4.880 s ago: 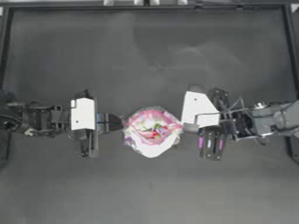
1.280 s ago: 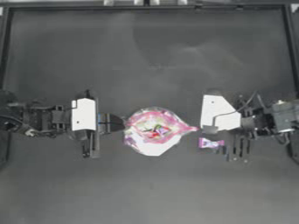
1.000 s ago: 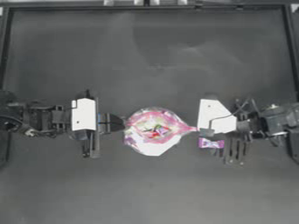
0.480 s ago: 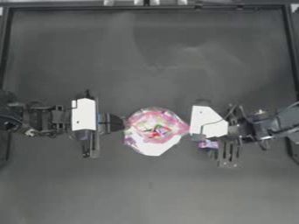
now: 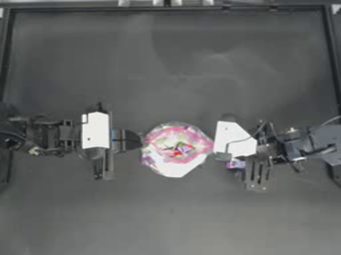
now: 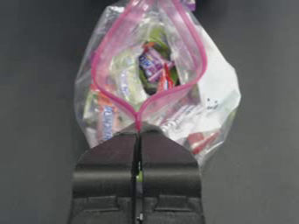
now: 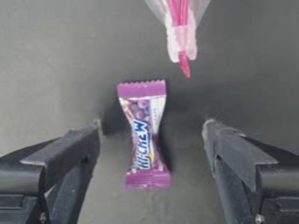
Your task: Put candy in bag
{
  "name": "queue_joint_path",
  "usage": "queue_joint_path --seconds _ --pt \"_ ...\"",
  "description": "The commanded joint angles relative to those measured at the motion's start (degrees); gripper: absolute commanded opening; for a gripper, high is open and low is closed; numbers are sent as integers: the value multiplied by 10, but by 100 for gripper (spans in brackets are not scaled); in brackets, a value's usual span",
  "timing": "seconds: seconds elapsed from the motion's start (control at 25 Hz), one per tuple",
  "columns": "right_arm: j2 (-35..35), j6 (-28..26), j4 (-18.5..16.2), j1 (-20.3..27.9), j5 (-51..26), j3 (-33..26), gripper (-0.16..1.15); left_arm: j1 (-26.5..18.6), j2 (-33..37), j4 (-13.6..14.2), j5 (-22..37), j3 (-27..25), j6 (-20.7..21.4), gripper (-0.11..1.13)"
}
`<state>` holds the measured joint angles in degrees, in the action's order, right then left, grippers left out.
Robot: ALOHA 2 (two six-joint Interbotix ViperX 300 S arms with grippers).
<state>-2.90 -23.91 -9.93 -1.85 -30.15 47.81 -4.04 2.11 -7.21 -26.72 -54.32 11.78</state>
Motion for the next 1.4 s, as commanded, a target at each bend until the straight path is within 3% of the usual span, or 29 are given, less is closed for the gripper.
queue_joint_path --seconds 0.04,0.16,0.44,0.6,1.0,1.4 --pt "-6 -2 4 -2 15 2 98 0 8 1 -1 6 0 7" --pt "-6 0 9 -1 17 4 92 0 9 1 -1 7 0 7" --pt "-6 -1 11 -2 17 10 57 0 9 1 0 8 -1 7" --pt "-6 -1 16 -1 18 12 46 0 9 1 0 7 -1 7" --pt "-12 1 19 -2 16 10 38 0 10 1 0 6 -1 7" --pt "-73 2 18 -4 -25 6 35 0 10 1 0 7 -1 7"
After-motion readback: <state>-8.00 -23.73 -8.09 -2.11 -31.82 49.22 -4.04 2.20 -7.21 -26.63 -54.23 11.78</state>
